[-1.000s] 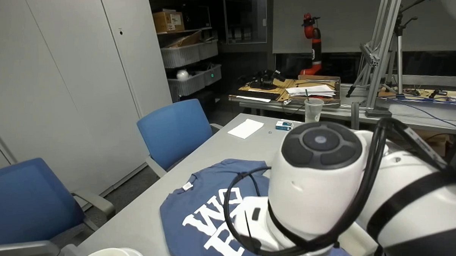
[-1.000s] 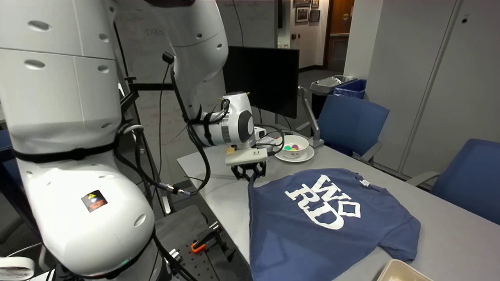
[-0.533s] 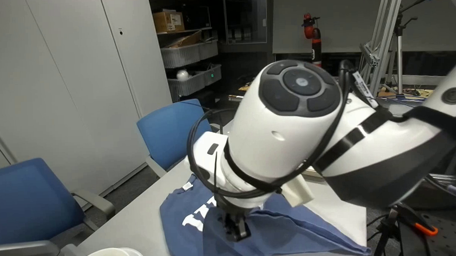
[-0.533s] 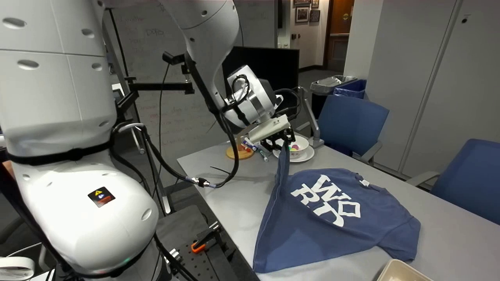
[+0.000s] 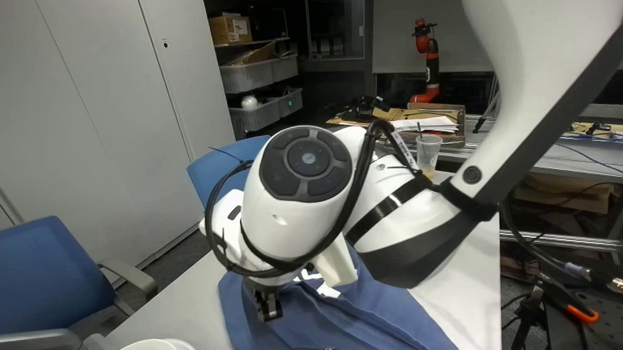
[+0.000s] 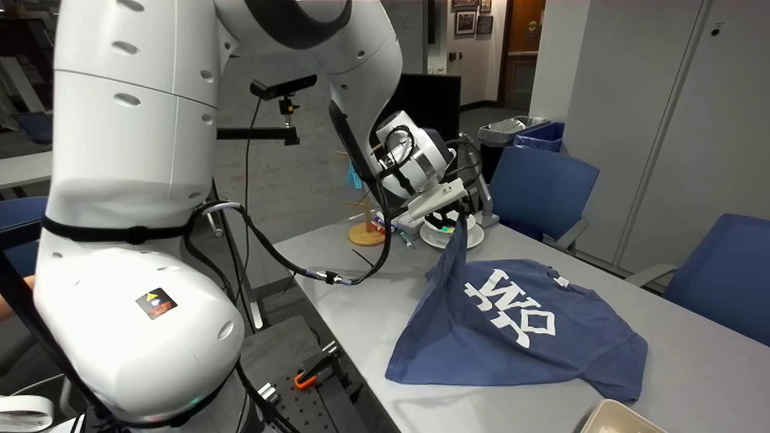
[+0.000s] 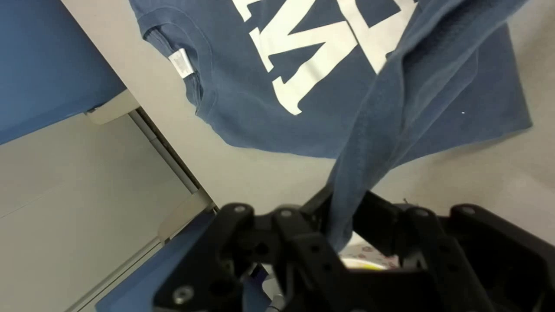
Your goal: Fold the T-shit on the table
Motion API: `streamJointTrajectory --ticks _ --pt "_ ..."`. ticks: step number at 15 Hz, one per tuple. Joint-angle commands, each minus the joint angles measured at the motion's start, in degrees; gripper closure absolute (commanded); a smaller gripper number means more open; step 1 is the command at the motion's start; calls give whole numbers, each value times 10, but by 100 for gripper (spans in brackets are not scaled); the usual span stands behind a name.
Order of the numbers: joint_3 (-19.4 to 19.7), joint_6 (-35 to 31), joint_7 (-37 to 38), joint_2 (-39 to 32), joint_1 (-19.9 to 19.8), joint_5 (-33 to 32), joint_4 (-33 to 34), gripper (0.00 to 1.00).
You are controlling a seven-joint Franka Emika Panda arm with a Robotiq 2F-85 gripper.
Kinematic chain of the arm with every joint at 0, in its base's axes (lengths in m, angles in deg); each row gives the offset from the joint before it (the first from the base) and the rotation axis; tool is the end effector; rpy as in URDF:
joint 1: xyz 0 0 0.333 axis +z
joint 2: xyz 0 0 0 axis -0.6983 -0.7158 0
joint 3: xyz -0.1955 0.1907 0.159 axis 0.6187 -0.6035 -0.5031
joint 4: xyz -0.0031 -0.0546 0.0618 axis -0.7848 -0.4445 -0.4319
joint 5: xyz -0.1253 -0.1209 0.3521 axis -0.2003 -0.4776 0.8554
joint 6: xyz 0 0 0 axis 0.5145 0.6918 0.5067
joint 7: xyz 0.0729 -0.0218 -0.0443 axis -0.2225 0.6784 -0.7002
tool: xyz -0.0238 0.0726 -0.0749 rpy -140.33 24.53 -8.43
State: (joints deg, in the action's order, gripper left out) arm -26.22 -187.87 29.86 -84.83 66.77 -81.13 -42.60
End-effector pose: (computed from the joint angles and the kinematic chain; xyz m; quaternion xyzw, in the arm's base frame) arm 0.5623 0.2324 0.2412 0.8605 0.4235 0.2026 0.1977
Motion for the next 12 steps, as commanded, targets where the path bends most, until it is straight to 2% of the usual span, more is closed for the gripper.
streamJointTrajectory --ticks 1,5,9,10,12 --pt "16 -2 14 -63 -5 0 86 97" --pt "40 3 45 -107 -3 -3 155 97" --pt "46 6 58 -148 -2 4 206 97" --pt "46 8 59 -156 -2 6 215 65" --pt "42 6 62 -167 -5 14 224 56"
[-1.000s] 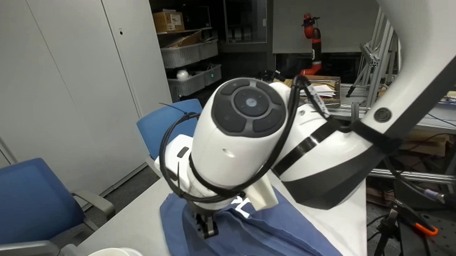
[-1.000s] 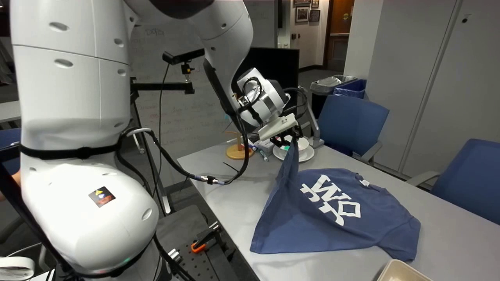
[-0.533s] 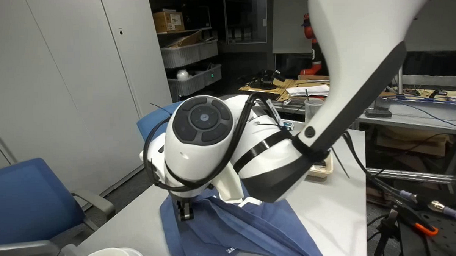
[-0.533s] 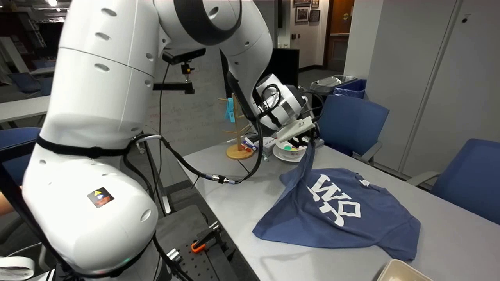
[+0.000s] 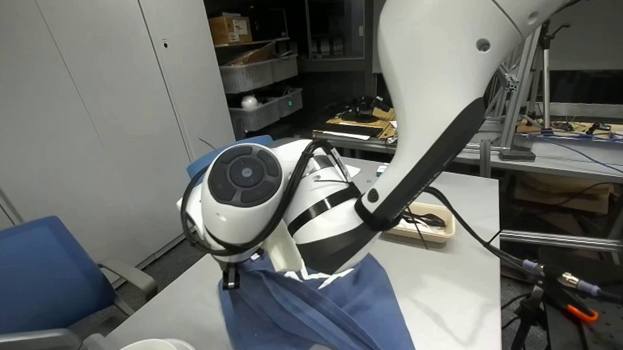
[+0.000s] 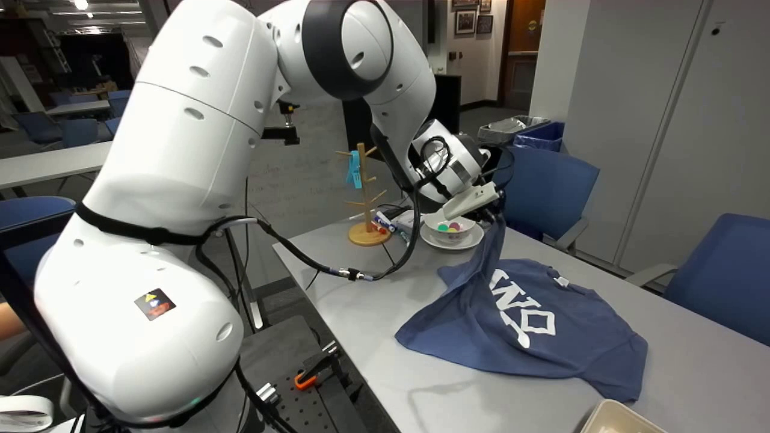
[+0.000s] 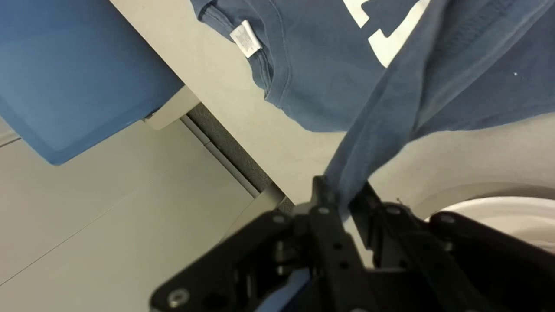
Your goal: Fold the T-shit on the table
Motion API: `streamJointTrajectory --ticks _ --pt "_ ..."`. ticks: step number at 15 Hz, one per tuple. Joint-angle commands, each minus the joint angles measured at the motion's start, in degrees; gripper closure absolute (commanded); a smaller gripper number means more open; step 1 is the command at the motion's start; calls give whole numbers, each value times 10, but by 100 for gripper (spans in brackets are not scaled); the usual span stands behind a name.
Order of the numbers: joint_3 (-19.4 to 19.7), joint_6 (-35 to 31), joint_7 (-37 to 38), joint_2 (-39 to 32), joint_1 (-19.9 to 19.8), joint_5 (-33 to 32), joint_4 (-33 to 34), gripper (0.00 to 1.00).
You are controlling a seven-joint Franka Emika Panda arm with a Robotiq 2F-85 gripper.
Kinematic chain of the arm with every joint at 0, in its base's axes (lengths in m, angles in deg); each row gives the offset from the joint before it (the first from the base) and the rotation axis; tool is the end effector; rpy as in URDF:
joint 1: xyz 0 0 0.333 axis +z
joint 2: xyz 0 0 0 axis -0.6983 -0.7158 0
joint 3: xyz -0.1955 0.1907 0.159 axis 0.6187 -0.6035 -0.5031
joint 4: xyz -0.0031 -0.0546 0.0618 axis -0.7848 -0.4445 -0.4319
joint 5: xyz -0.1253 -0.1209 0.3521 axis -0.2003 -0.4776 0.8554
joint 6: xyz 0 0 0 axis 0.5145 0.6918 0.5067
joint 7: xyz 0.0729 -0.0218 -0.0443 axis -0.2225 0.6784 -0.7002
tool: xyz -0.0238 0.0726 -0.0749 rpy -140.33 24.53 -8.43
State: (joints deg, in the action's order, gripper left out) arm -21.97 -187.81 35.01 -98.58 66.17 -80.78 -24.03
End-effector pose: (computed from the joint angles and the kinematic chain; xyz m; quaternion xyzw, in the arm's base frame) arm 0.6561 0.2129 0.2201 0.8755 0.3506 0.2441 0.2259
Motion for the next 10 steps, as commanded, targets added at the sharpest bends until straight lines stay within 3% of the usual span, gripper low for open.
streamJointTrajectory --ticks 1,5,7,10 --pt "-4 3 8 -31 -2 15 38 48" --pt "-15 -2 -7 -11 -9 22 -9 19" --pt "-49 1 -38 10 -34 53 -54 4" --pt "-85 2 -82 43 -59 113 -138 0"
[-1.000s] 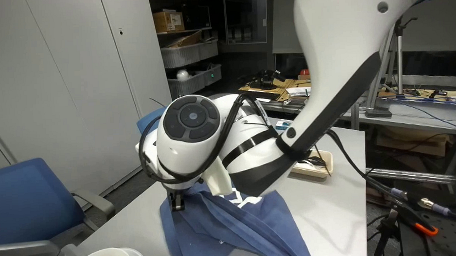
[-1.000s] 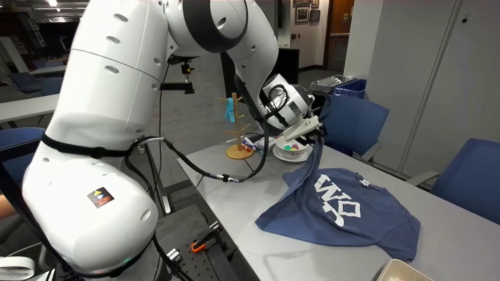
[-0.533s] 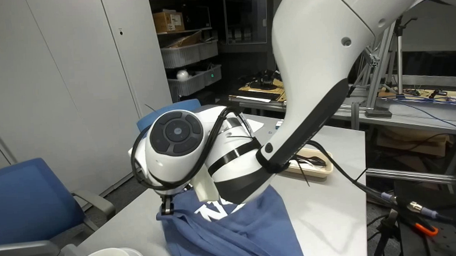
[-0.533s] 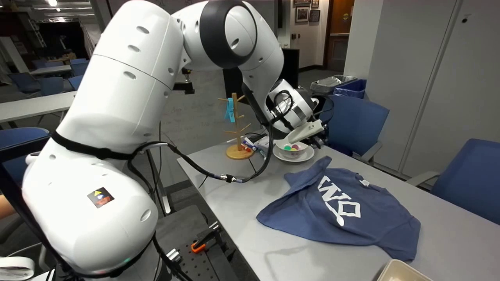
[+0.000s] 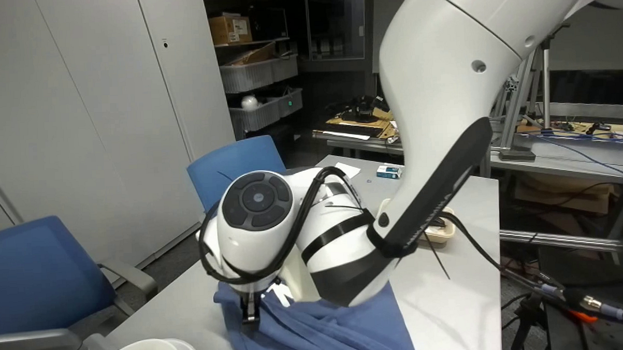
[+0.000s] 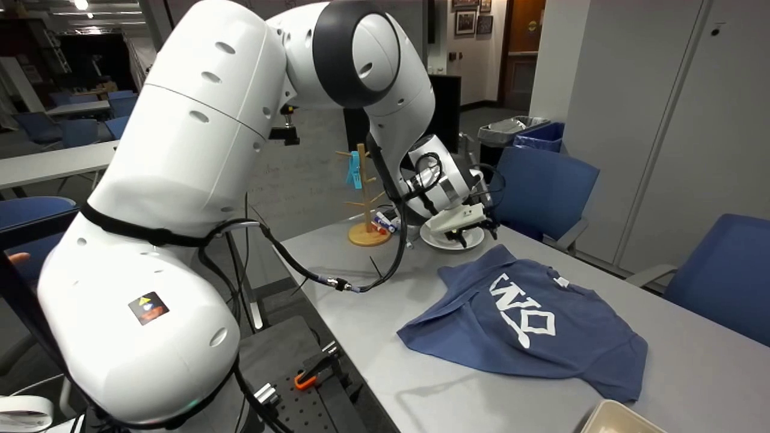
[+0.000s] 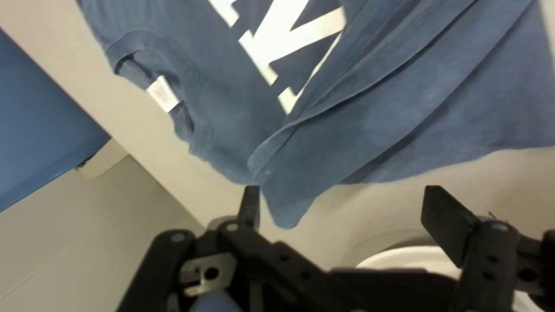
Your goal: Fold the T-shit on the table
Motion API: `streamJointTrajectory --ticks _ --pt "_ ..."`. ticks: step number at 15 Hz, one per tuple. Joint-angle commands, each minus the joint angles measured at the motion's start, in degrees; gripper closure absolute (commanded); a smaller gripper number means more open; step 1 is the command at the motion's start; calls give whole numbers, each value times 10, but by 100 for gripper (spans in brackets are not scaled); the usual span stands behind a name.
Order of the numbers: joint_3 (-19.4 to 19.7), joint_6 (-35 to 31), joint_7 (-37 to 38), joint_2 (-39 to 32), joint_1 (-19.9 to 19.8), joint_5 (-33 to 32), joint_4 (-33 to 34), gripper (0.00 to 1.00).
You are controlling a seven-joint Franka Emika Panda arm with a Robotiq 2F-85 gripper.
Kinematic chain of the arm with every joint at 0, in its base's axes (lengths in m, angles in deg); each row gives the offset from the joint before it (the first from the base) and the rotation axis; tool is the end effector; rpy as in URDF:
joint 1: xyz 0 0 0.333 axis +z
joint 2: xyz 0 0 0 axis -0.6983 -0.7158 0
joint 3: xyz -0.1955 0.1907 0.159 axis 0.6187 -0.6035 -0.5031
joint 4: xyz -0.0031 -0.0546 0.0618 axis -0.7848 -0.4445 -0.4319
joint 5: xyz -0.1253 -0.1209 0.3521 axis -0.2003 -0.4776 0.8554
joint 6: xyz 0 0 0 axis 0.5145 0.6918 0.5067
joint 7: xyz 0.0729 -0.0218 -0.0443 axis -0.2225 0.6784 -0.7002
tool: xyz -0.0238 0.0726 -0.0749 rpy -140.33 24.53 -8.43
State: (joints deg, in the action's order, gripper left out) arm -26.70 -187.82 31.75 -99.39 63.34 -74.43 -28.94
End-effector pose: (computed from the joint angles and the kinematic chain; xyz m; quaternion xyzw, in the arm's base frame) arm 0.6262 0.2168 0.1768 0.9017 0.3455 0.1894 0.1778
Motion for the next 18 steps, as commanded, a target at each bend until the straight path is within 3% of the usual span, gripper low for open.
streamJointTrajectory --ticks 1,14,15,18 --pt "-45 2 -59 60 -36 67 -113 0" --pt "-103 -49 -194 229 -64 262 -431 0" --pt "-93 -24 -160 186 -51 231 -376 0" --pt "-94 -40 -170 209 -52 242 -414 0"
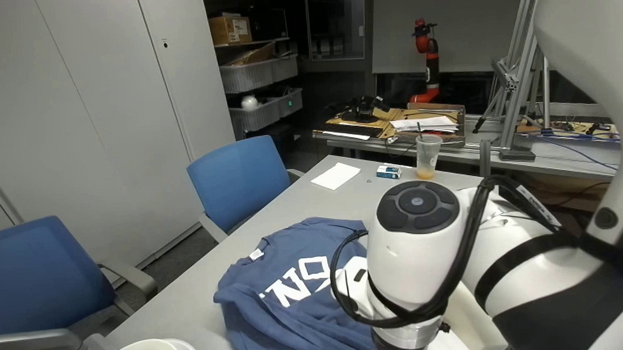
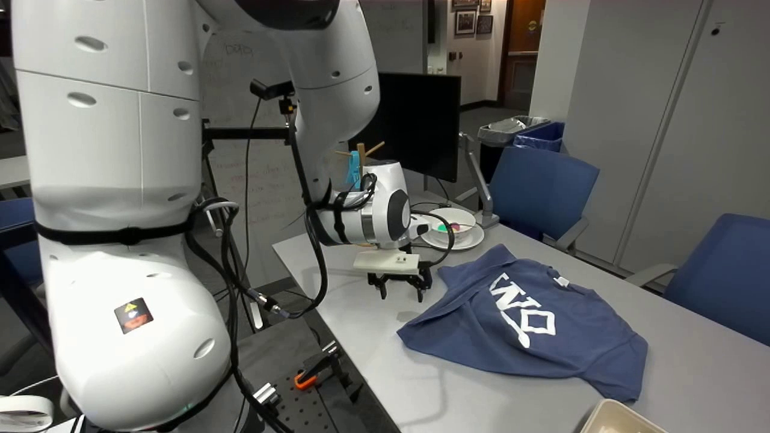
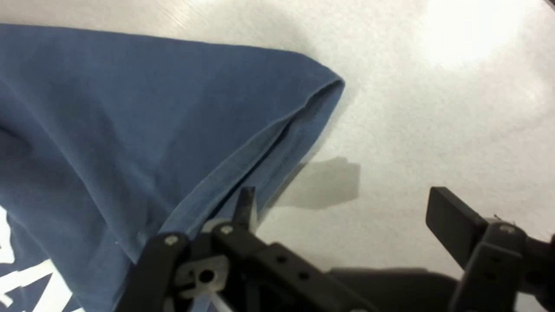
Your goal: Fold the T-shit on the table
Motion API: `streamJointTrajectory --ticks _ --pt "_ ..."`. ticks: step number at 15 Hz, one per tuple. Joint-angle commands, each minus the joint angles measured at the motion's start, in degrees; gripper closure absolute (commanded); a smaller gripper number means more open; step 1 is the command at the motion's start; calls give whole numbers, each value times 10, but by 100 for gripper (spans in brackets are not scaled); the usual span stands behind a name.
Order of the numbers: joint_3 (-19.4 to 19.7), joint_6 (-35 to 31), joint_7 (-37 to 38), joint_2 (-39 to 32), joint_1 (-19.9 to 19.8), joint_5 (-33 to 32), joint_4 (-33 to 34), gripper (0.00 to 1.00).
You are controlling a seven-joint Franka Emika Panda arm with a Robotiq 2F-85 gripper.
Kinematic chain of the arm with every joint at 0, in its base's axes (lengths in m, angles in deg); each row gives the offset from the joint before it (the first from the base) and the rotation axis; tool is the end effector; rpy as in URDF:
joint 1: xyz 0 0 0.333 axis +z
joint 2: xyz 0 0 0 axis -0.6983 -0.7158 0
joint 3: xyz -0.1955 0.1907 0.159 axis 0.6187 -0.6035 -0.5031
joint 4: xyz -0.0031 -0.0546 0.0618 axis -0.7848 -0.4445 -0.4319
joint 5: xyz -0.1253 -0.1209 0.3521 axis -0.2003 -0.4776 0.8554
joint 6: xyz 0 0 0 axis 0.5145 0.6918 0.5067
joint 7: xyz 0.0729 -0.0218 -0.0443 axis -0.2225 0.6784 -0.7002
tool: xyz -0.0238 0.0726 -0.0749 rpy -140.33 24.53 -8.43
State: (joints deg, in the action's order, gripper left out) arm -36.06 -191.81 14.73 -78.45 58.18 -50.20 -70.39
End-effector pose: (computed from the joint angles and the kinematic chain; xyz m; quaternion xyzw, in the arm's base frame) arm 0.4114 0.1806 0.1532 0.9334 0.3547 0.0136 0.0526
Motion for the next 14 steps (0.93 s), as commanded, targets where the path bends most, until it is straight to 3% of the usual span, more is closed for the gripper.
streamJointTrajectory --ticks 1,14 --pt "0 0 0 3 0 0 -2 0" --pt "13 -6 -12 -10 -14 0 -3 0"
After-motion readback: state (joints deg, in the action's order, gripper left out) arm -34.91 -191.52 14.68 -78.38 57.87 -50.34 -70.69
